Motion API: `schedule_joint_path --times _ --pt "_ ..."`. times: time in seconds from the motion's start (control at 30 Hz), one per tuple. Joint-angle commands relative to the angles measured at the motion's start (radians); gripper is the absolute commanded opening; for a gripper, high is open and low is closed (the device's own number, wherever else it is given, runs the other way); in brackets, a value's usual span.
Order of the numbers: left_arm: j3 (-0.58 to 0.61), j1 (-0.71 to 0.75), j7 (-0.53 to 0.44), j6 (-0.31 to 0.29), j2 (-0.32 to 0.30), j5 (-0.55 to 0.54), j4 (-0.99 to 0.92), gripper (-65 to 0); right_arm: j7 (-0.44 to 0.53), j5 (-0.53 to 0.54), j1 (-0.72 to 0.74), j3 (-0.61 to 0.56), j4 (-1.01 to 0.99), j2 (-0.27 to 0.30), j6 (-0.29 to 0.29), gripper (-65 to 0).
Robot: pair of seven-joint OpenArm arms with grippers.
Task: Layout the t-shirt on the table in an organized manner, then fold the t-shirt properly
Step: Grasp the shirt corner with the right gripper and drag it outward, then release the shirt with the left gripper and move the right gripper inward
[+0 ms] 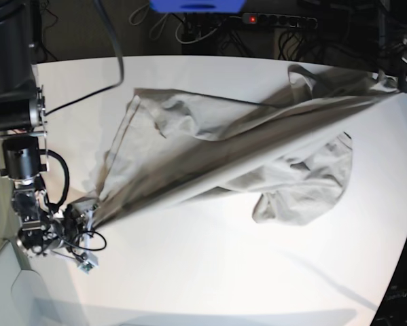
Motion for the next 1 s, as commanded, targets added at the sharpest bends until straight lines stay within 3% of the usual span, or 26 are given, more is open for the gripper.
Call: schedule_joint_path --times 0.0,0.37,0.43,0.53,0.67,0.73,0.8,0.97 --pt "-0.015 0.023 -0.015 -0.005 -0.017 -0.006 0.013 -64.5 0.01 -0.004 0.042 0.006 0.016 0.016 -0.012 -65.0" --pt "-0.015 0.084 -0.015 -0.004 -0.017 -0.005 0.016 -63.9 0.006 -0.004 0.043 0.006 0.016 0.022 -0.012 -65.0" --pt "-0.015 0.084 -0.015 -0.004 -0.009 -0.005 0.022 -61.5 -0.004 -0.004 0.043 0.006 0.016 0.022 -0.012 -65.0" --pt "-0.017 0.084 -0.015 -0.004 0.017 -0.005 0.025 -49.5 -0.023 -0.004 0.043 0.006 0.016 0.019 -0.012 -62.0" --pt "-0.017 0.079 -0.015 -0.004 0.043 -0.012 0.025 -22.5 -0.023 -0.004 0.043 0.006 0.017 0.02 -0.012 -52.3" --pt "-0.017 0.078 -0.023 -0.005 0.058 -0.014 0.025 -15.5 -0.023 -0.004 0.045 0.006 0.017 0.022 -0.012 -48.8" --pt "-0.017 0.075 -0.023 -0.005 0.06 -0.014 0.025 -18.3 -0.024 -0.004 0.049 0.008 0.017 0.022 -0.012 -47.3" --pt "-0.017 0.047 -0.018 -0.005 0.06 -0.017 0.025 -34.4 -0.076 -0.004 0.063 0.069 0.057 0.023 -0.012 -46.9"
